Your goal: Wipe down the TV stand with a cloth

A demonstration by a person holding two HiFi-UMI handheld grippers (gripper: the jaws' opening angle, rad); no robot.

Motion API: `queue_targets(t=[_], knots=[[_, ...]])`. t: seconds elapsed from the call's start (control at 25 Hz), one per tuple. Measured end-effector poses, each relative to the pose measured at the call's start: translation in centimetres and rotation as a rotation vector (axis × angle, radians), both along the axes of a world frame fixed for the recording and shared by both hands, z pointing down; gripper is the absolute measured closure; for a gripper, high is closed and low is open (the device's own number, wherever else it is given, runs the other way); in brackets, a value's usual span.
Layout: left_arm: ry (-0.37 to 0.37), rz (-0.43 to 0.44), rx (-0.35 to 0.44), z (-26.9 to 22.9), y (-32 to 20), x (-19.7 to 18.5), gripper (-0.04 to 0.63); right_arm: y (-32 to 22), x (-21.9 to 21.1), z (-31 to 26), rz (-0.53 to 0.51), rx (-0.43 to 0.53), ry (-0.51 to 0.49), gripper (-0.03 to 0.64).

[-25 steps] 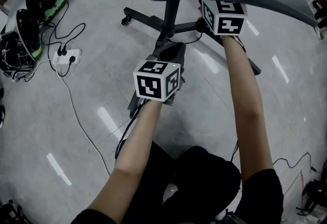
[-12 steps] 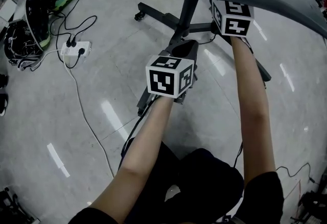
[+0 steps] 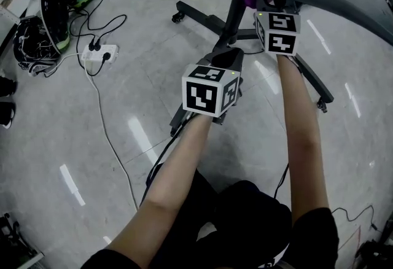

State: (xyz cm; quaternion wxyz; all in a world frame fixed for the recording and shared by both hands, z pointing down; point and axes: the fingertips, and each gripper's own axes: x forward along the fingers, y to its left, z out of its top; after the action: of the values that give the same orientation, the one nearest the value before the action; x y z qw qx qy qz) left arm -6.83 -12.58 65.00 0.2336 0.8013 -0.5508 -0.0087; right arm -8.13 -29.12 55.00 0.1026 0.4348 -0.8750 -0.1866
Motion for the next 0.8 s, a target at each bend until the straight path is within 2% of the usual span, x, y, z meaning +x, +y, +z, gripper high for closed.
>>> queue_targets(t=[0.28,0.4,0.56,0.8], knots=[[-0.012,-0.025,-0.02,0.4,0.1,-0.7,0.588,0.0,0.0,4.3,0.012,-0.086,0.008,0.539],[-0.028,-0.017,-0.025,0.4,0.3,-0.5,0.588,0.2,-0.2,6.3,0.012,-0.11,0.037,0.538],[-0.012,-0.026,-0.027,0.4,0.5,-0.7,0.588,0.5,-0.5,9.5,0.015,-0.147,0.072,0.538],[-0.045,-0.035,-0.045,1.2,0.7,-1.1,0.588,0.6,-0.6,11.7,0.02,-0.182,0.017,0.538]])
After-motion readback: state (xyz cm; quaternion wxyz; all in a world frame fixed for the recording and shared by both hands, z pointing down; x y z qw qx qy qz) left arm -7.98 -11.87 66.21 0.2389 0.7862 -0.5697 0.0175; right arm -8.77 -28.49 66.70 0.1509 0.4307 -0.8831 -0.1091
